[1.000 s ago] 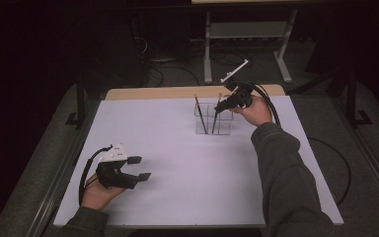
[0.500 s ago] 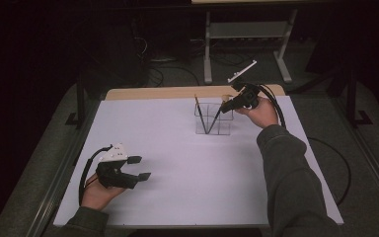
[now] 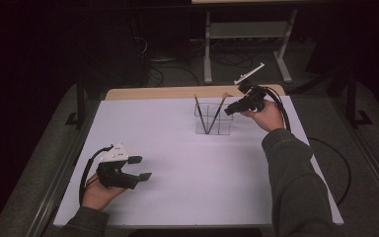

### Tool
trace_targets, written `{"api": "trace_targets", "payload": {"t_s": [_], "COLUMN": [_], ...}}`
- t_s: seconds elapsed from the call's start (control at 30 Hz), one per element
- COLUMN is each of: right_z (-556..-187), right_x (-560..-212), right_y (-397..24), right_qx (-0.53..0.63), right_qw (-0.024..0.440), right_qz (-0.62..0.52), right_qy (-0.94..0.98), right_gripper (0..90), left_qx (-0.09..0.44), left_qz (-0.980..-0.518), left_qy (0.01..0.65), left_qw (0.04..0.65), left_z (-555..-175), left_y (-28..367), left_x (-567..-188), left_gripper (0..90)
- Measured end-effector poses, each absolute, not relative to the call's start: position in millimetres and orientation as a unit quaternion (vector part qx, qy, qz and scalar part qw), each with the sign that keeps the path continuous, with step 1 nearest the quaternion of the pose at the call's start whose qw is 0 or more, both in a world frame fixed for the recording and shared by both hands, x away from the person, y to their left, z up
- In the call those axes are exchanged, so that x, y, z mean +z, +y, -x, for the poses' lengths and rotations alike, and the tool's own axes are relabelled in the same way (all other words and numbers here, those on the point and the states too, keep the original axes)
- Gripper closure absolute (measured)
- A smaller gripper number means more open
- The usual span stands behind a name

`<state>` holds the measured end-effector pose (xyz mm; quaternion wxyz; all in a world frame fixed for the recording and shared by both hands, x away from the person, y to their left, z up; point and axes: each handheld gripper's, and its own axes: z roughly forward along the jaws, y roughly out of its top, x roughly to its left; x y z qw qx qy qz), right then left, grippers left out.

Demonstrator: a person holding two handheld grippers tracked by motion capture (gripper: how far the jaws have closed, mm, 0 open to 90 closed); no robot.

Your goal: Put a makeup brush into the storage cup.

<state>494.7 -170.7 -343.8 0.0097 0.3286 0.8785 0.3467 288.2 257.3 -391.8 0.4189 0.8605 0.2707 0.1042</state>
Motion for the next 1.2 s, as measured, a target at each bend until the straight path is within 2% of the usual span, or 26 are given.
{"api": "trace_targets", "payload": {"t_s": [0.7,1.2], "right_z": [-468,-449], "right_x": [-347,-354], "right_y": [-203,-219], "right_qx": [0.390,0.416], "right_qw": [0.018,0.023], "right_qz": [-0.342,-0.356], "right_qy": [0.855,0.837], "right_gripper": [58.8,48.1], "left_qx": [0.103,0.107], "left_qz": [-0.861,-0.859], "left_qy": [0.272,0.276], "left_qw": [0.418,0.418], "left_z": [-288,-287], "left_y": [256,257], "left_x": [-393,-392], "left_gripper": [29.1,27.5]}}
